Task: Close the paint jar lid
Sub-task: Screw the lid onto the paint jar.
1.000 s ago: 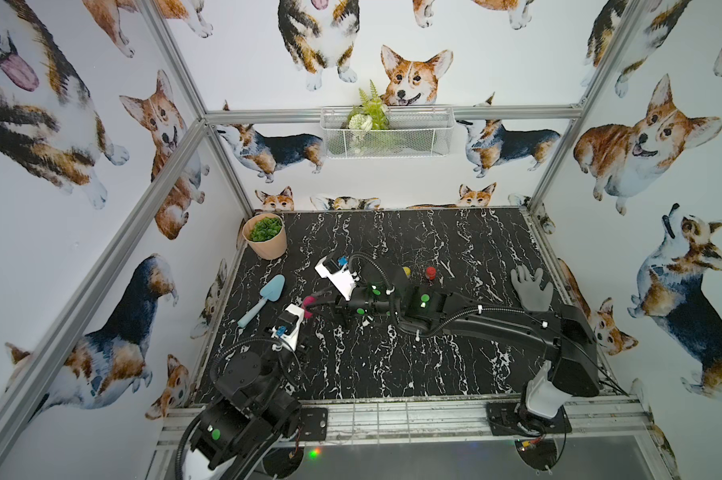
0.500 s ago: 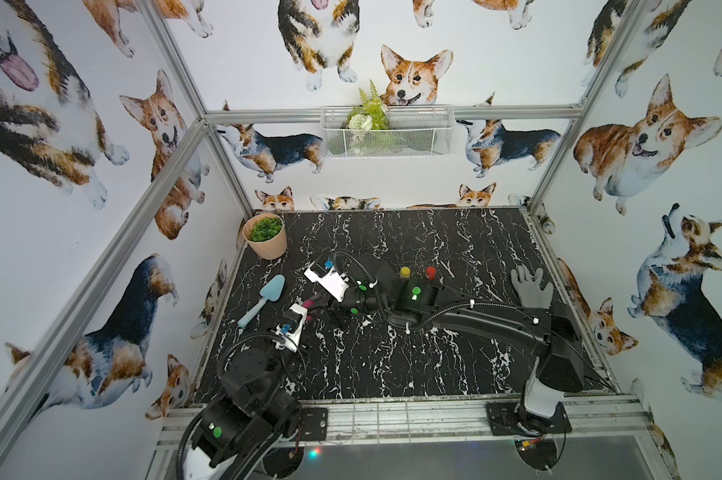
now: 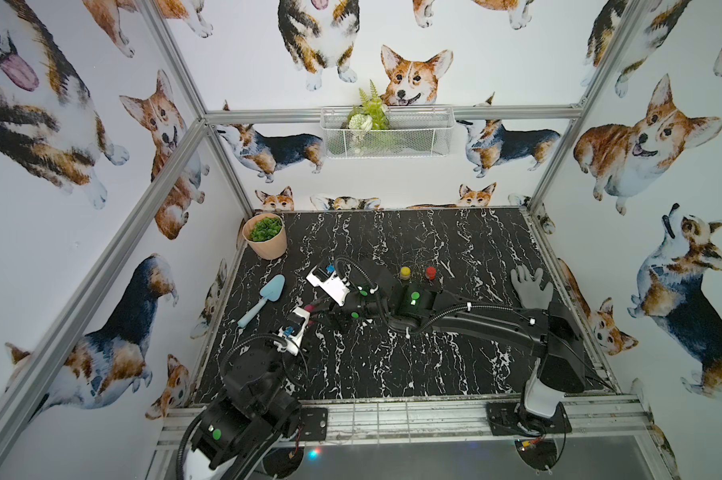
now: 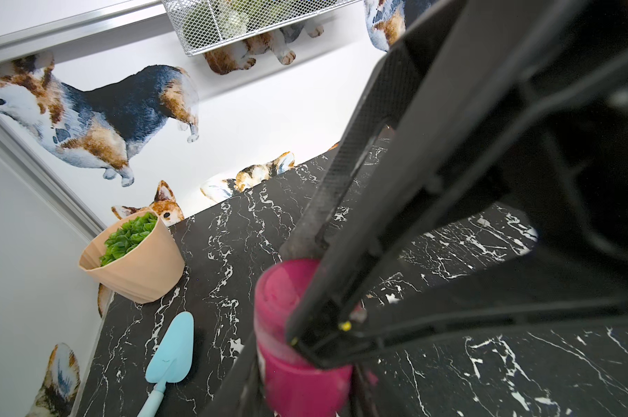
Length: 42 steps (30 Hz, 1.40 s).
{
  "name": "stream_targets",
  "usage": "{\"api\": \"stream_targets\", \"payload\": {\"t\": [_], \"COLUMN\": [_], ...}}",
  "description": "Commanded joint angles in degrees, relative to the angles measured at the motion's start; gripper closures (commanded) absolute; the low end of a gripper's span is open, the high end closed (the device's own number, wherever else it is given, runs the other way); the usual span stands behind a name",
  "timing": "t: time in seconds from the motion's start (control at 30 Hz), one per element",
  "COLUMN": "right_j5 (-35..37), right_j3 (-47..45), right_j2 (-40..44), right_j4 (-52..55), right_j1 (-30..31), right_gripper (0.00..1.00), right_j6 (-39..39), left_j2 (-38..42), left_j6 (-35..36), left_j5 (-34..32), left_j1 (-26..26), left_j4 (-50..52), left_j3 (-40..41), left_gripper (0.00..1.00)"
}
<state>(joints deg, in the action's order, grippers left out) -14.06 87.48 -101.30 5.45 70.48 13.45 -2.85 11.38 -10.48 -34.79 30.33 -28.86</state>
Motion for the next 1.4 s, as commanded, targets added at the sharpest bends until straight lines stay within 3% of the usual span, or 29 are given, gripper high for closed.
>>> {"api": "stream_targets", "payload": {"t": [0.0,0.1,0.2,0.6,0.77,0.93,1.13,1.23,1.37], "right_j5": [-5.5,-4.8,-4.2,-1.5,2.0,0.6,-7.3,-15.6,-15.4], "right_j3": [-2.9,-5.1,-7.2,-14.5,-17.2,-16.5,-17.7,-17.9,-15.7], "right_j2": [1.0,3.3,5.6,14.9,20.7,25.6,27.6,27.0,24.7], "right_j4": [7.4,5.9,4.7,6.2,7.2,7.5,2.7,0.4,1.0], "right_j1": [0.8,0.8,0.8,0.5,-1.6,-5.5,-6.8,-7.7,-7.8], "right_gripper": [0.54,0.4,0.33,0.24,0.29,0.43,0.53,0.54,0.59], "right_j6": [1.5,0.5,-0.3,-4.5,-10.0,-14.5,-24.8,-26.7,-28.1], "left_j2": [-0.9,-2.6,-3.7,-5.0,-5.9,-9.8,-14.1,-14.2,-14.0], "left_j6": [-0.1,-0.3,-0.6,-0.7,-0.9,-1.7,-4.1,-4.2,-4.3], "left_j5": [3.8,4.5,5.5,5.5,12.9,20.3,33.6,35.1,35.5], "left_j1": [0.0,0.0,0.0,0.0,0.0,0.0,0.0,0.0,0.0], "left_j4": [-18.7,-17.6,-17.7,-17.6,-17.9,-17.1,-18.9,-19.2,-19.2], "left_j3": [-0.9,-1.4,-1.3,-1.3,-1.3,-2.1,-2.2,-2.0,-2.1], "left_gripper": [0.77,0.77,0.77,0.77,0.76,0.76,0.76,0.76,0.76]}}
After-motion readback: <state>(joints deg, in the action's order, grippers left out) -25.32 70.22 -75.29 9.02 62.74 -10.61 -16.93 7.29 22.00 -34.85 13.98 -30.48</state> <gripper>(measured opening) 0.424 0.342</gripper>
